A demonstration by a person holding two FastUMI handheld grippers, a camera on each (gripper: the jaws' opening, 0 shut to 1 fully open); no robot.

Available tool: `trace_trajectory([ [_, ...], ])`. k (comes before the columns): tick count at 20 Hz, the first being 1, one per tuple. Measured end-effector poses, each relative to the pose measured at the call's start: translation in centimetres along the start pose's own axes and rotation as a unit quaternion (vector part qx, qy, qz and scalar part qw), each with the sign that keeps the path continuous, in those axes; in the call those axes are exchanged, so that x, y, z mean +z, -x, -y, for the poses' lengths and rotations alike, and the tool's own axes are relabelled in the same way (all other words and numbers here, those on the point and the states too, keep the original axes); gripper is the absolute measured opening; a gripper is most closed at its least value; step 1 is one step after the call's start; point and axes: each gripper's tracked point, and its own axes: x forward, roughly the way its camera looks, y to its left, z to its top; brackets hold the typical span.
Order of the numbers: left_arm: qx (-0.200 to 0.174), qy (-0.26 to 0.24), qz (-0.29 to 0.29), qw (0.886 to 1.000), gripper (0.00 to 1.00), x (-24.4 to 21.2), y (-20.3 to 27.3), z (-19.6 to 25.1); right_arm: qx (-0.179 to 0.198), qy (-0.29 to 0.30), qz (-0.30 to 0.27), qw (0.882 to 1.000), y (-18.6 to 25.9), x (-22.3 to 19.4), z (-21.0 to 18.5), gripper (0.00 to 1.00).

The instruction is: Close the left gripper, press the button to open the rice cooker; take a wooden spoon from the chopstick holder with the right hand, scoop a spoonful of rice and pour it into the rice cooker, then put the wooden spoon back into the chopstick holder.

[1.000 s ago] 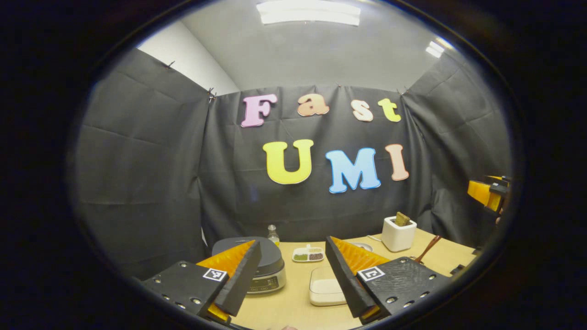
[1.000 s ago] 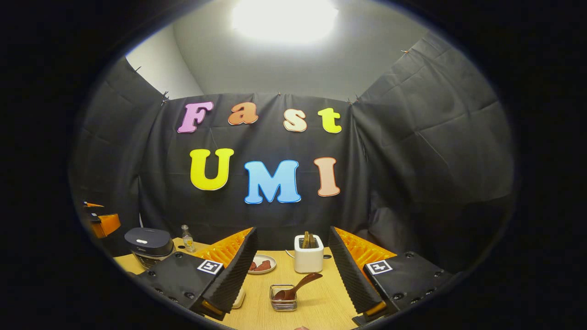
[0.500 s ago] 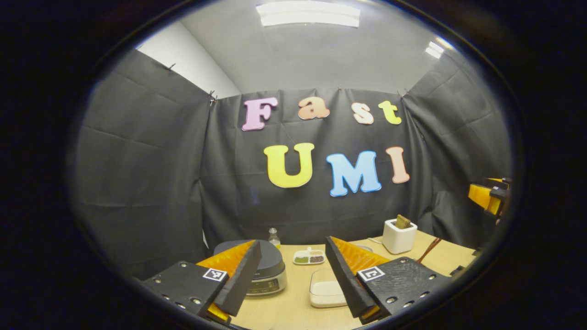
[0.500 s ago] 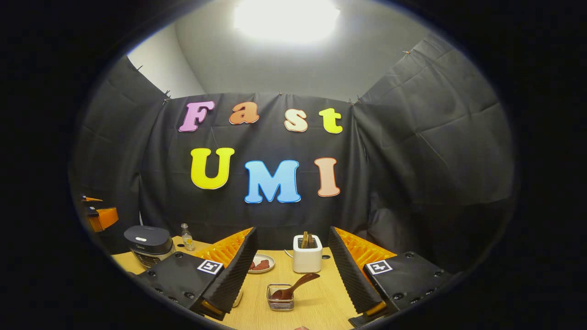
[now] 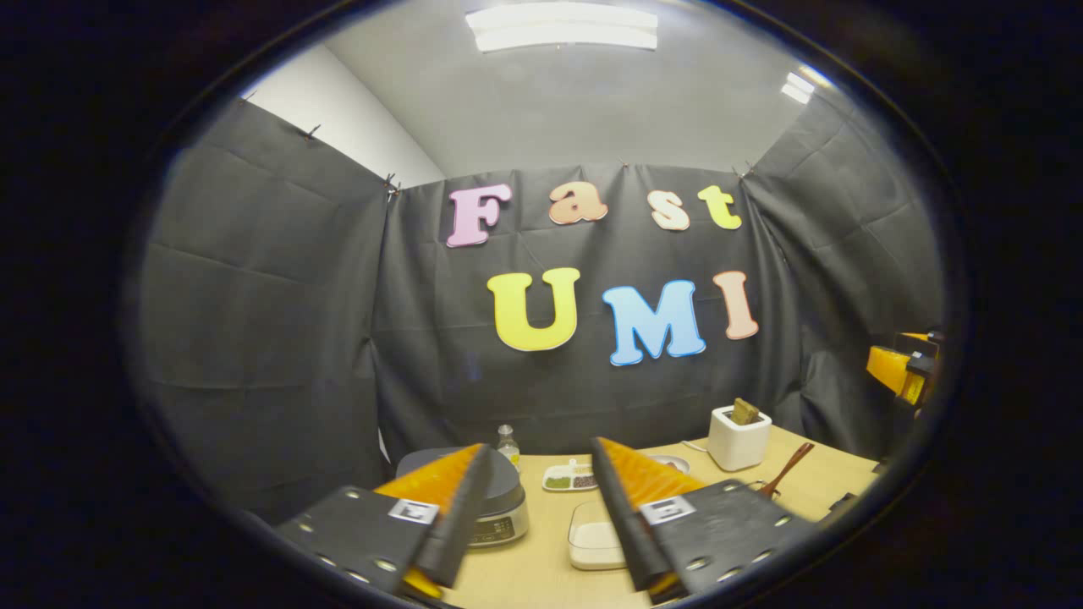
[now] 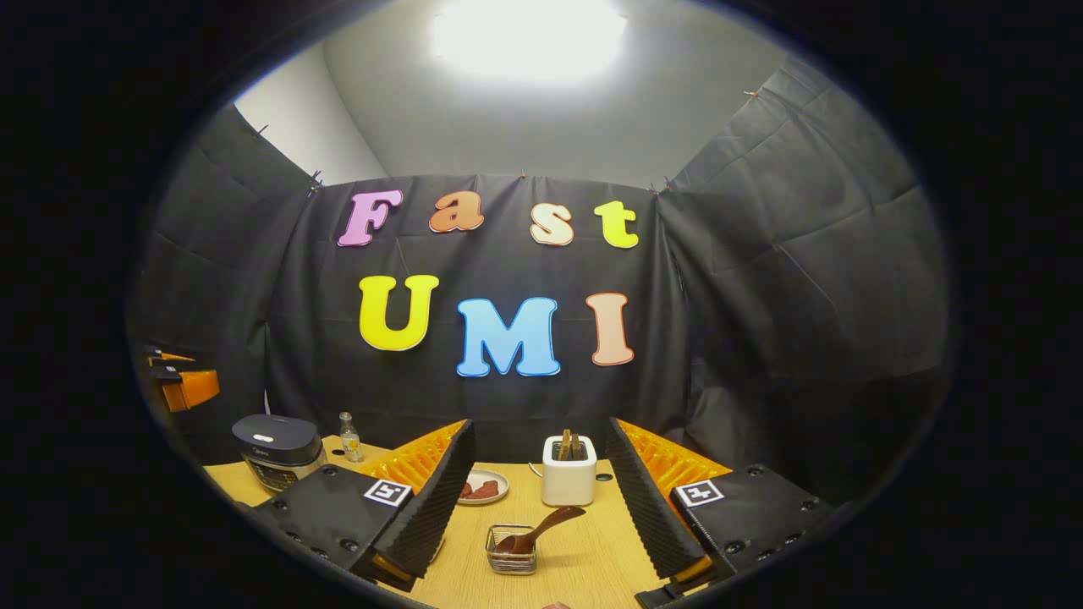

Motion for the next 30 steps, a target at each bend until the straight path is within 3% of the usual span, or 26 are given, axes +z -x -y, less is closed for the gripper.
trace_trajectory([
  [2, 0.009, 0.001, -0.001, 1.0, 0.54, 0.0, 0.4, 0.2, 0.011, -0.003, -0.005, 1.0, -0.2, -0.6, 0.2, 0.96],
  [5, 0.021, -0.011, 0.004, 1.0, 0.47, 0.3, 0.4, 0.2, 0.029, -0.006, -0.009, 1.0, -0.4, -1.4, 0.2, 0.96],
  [7, 0.017, -0.013, 0.002, 1.0, 0.34, 0.4, 0.4, 0.4, 0.037, -0.006, -0.01, 0.999, -0.6, -1.6, 0.1, 0.98],
  [8, 0.021, -0.015, 0.001, 1.0, 0.34, 0.5, 0.2, 0.1, 0.04, -0.007, -0.01, 0.999, -0.7, -1.5, -0.1, 0.98],
  [9, 0.039, -0.019, 0.005, 0.999, 0.26, 0.7, -0.3, -1.0, 0.043, -0.007, -0.008, 0.999, -0.8, -1.5, -0.3, 0.98],
  [10, 0.055, -0.022, 0.006, 0.998, 0.12, 0.6, -0.5, -2.1, 0.044, -0.005, -0.007, 0.999, -0.9, -1.4, -0.4, 0.96],
  [11, 0.059, -0.02, 0.007, 0.998, 0.12, 0.7, -0.8, -2.6, 0.043, -0.003, -0.005, 0.999, -0.9, -1.5, -0.5, 0.96],
  [13, 0.073, -0.012, 0.006, 0.997, 0.02, 0.3, -1.7, -4.3, 0.038, -0.001, -0.008, 0.999, -1.3, -1.8, -0.8, 0.98],
  [21, 0.062, 0.025, -0.034, 0.997, 0.01, -4.6, -9.5, -10.2, 0.0, 0.007, -0.012, 1.0, -3.0, -1.9, -3.1, 0.98],
  [30, 0.034, 0.04, -0.094, 0.994, 0.0, -13.4, -17.1, -13.2, -0.041, 0.028, -0.031, 0.998, -4.7, -3.0, -5.7, 0.98],
])
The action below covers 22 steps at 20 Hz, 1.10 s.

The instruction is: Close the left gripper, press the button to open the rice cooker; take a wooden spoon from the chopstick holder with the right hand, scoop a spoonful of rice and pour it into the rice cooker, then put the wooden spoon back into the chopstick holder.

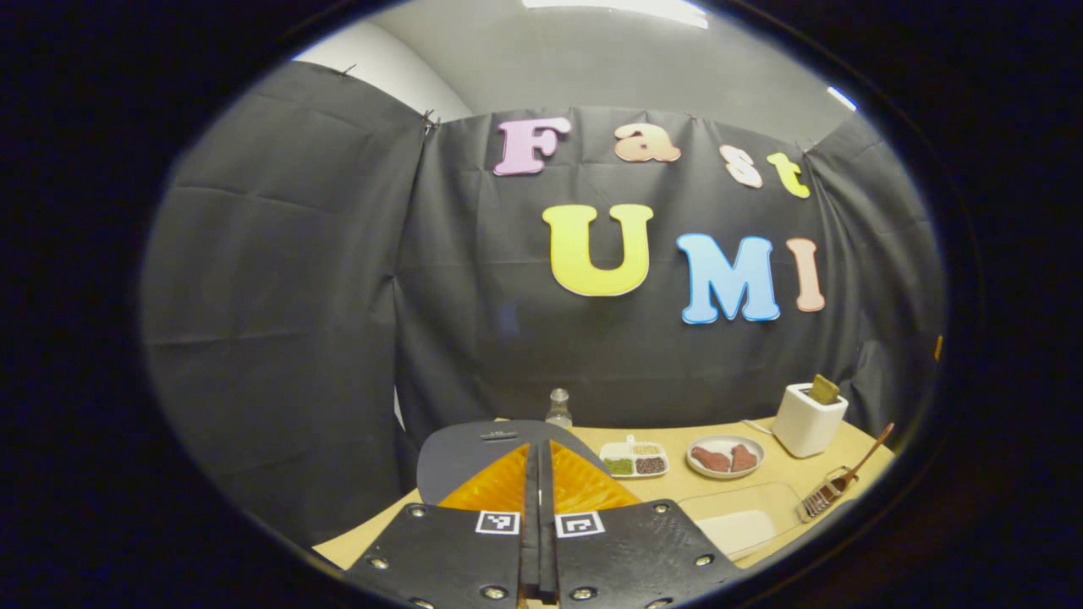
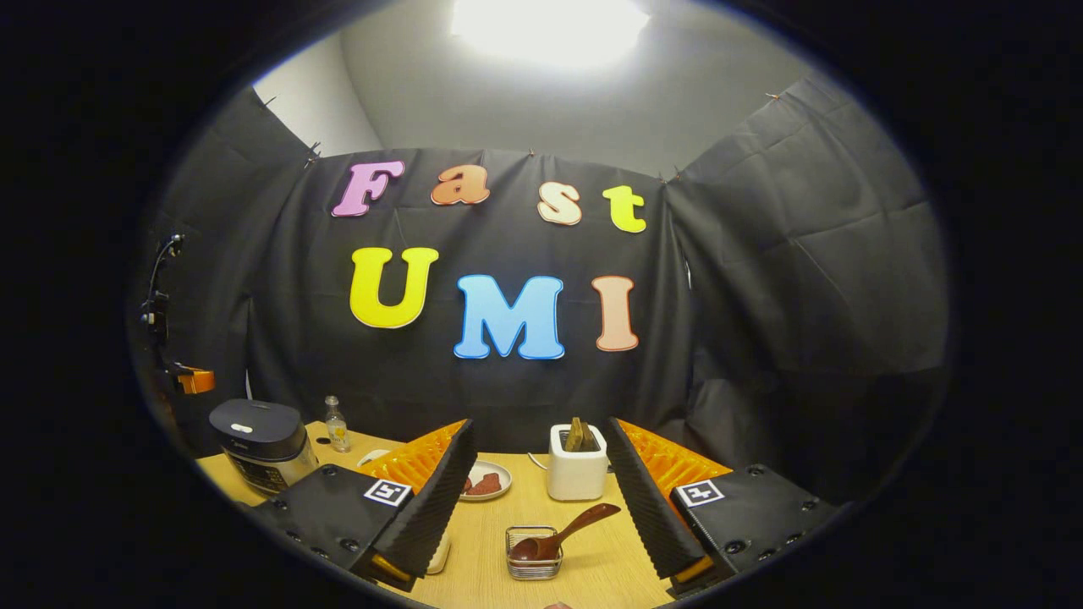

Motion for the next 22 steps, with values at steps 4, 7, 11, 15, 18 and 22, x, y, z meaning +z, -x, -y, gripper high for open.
trace_trajectory([
  [4, -0.008, -0.001, -0.029, 1.0, 0.01, -3.6, -3.0, -0.8, -0.011, 0.006, -0.017, 1.0, -0.9, -1.1, -1.4, 0.98],
  [7, -0.015, 0.001, -0.051, 0.999, 0.01, -6.4, -5.0, -0.8, -0.015, 0.01, -0.026, 1.0, -1.4, -1.7, -2.5, 0.98],
  [11, -0.013, 0.007, -0.077, 0.997, 0.01, -9.2, -6.1, -1.1, -0.012, 0.022, -0.029, 0.999, -1.9, -1.7, -3.6, 0.96],
  [15, -0.003, 0.0, -0.081, 0.997, 0.0, -11.3, -6.4, -1.3, -0.01, 0.027, -0.023, 0.999, -2.0, -1.3, -4.1, 0.98],
  [18, -0.003, -0.006, -0.092, 0.996, 0.02, -11.9, -6.5, -1.3, -0.007, 0.027, -0.021, 0.999, -2.0, -1.0, -4.0, 0.96],
  [22, 0.0, -0.005, -0.075, 0.997, 0.02, -10.6, -6.2, -1.3, -0.003, 0.021, -0.012, 1.0, -1.4, -0.6, -3.3, 0.98],
])
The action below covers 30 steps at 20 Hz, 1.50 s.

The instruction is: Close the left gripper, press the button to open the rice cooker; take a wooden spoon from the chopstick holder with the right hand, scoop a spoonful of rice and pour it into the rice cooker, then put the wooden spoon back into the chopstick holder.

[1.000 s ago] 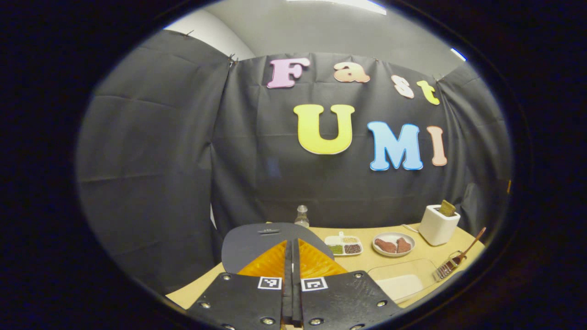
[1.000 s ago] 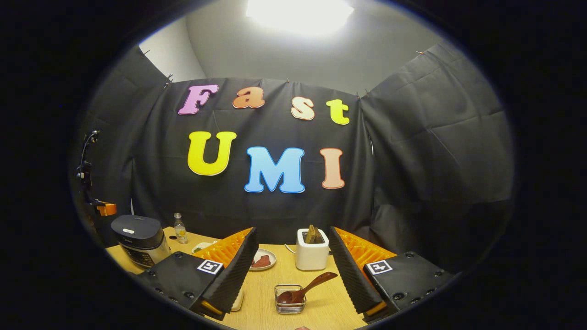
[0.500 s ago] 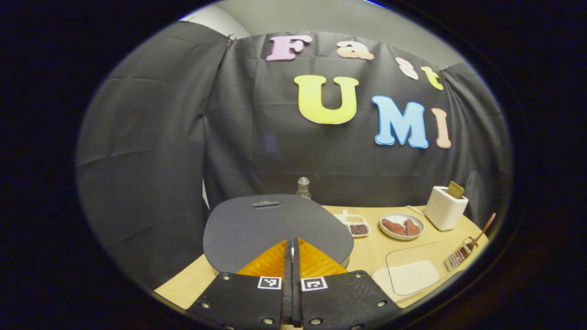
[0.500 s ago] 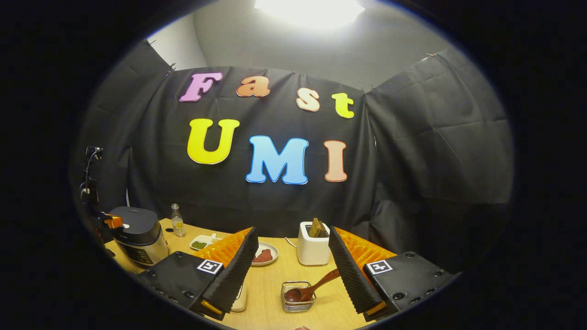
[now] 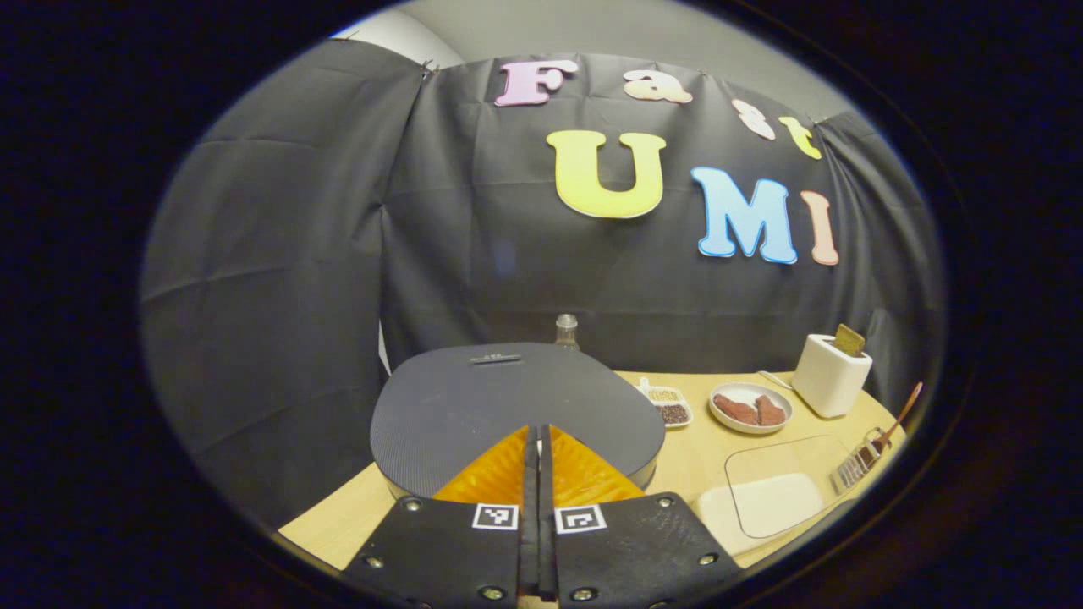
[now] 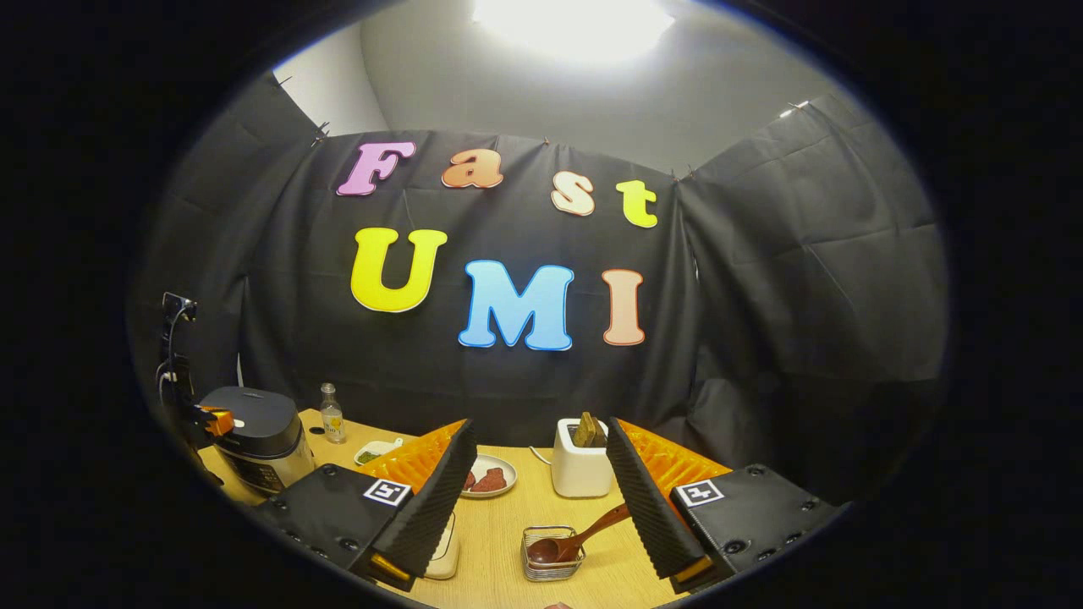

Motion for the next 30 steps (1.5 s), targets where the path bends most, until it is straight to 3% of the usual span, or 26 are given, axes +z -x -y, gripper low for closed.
trace_trajectory([
  [2, 0.009, -0.005, 0.019, 1.0, 0.06, 2.2, 0.6, 0.1, 0.001, -0.002, 0.001, 1.0, 0.1, 0.1, 0.6, 0.98],
  [3, 0.012, -0.007, 0.04, 0.999, 0.0, 4.0, 0.9, 0.0, 0.001, -0.005, 0.002, 1.0, 0.1, 0.2, 1.0, 0.98],
  [7, 0.025, -0.015, 0.121, 0.992, 0.01, 11.9, 4.1, -0.2, 0.01, -0.013, 0.005, 1.0, 0.2, 0.3, 1.9, 0.98],
  [15, 0.028, -0.014, 0.184, 0.982, 0.01, 18.0, 13.5, 1.1, 0.028, -0.027, 0.002, 0.999, -0.4, -0.6, 3.8, 0.98],
  [20, 0.021, -0.036, 0.195, 0.98, 0.75, 18.7, 18.7, 3.4, 0.04, -0.038, -0.019, 0.998, -1.4, -2.1, 4.6, 0.98],
  [30, 0.054, -0.049, 0.192, 0.979, 0.75, 18.4, 24.8, 2.4, 0.028, -0.109, -0.118, 0.987, -5.3, -9.3, 7.4, 0.96],
])
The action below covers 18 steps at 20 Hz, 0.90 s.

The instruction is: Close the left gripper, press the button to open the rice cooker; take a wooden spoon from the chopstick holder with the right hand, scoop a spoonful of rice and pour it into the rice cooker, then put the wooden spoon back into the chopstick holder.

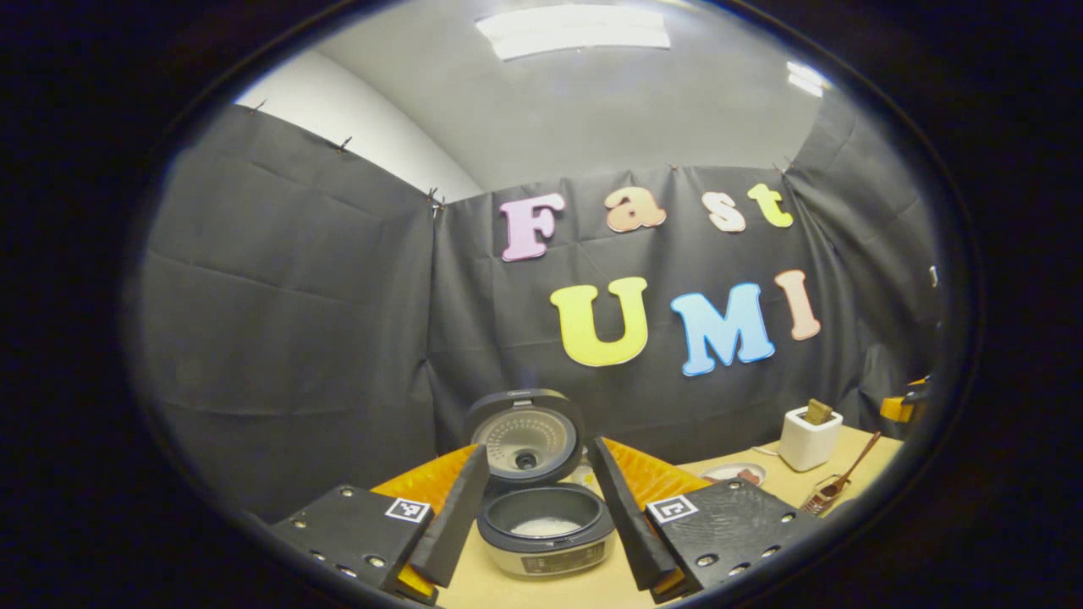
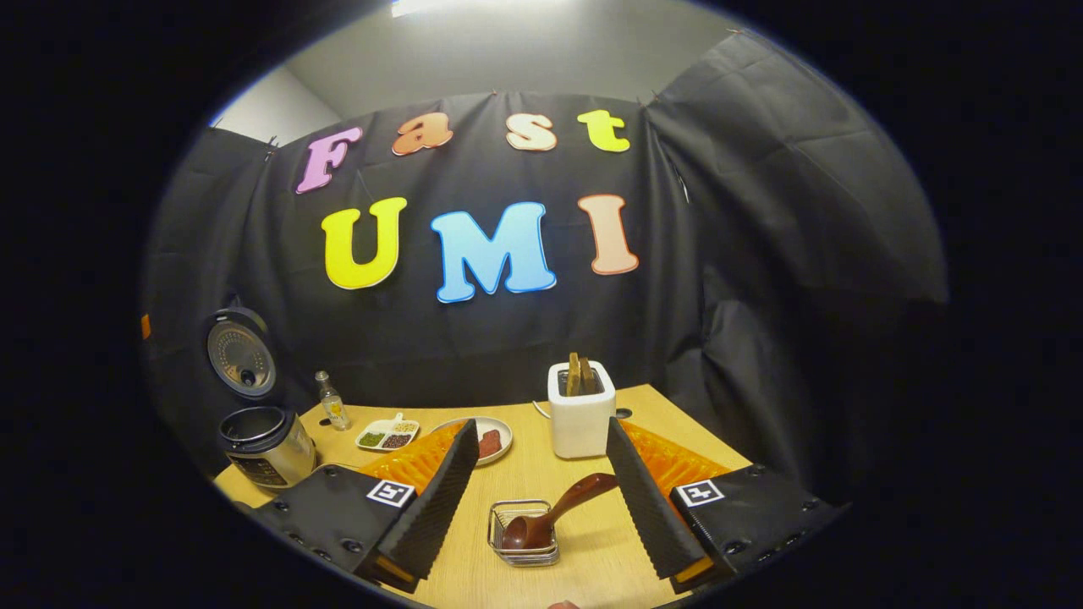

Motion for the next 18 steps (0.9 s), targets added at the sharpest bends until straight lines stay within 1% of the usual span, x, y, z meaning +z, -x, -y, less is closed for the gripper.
trace_trajectory([
  [3, 0.013, -0.006, -0.006, 1.0, 0.75, 0.0, 1.3, -1.0, -0.005, -0.035, -0.037, 0.999, -1.5, -2.7, 1.0, 0.98],
  [4, 0.016, -0.008, -0.007, 1.0, 0.75, 0.1, 1.6, -1.3, -0.007, -0.046, -0.05, 0.998, -1.9, -3.6, 1.3, 0.93],
  [5, 0.019, -0.009, -0.006, 1.0, 0.75, 0.3, 1.9, -1.7, -0.01, -0.057, -0.061, 0.996, -2.3, -4.5, 1.7, 0.98],
  [7, 0.027, -0.013, -0.008, 1.0, 0.75, 0.3, 2.3, -2.2, -0.016, -0.078, -0.081, 0.994, -2.9, -6.1, 2.3, 0.98],
  [10, 0.037, -0.014, -0.016, 0.999, 0.75, -0.1, 2.8, -2.8, -0.013, -0.116, -0.117, 0.986, -3.9, -8.6, 2.3, 0.98],
  [14, 0.049, -0.017, -0.024, 0.998, 0.76, -0.3, 3.0, -3.7, -0.011, -0.153, -0.144, 0.978, -5.0, -10.9, 2.2, 0.98],
  [16, 0.053, -0.019, -0.023, 0.998, 0.76, -0.4, 3.2, -4.1, -0.009, -0.162, -0.16, 0.974, -5.6, -11.9, 2.3, 0.96],
  [17, 0.055, -0.019, -0.024, 0.998, 0.76, -0.4, 3.2, -4.4, -0.007, -0.169, -0.164, 0.972, -5.9, -12.3, 2.2, 0.89],
  [18, 0.057, -0.019, -0.025, 0.998, 0.76, -0.5, 3.2, -4.6, 0.001, -0.178, -0.172, 0.969, -6.1, -12.6, 1.8, 0.77],
])
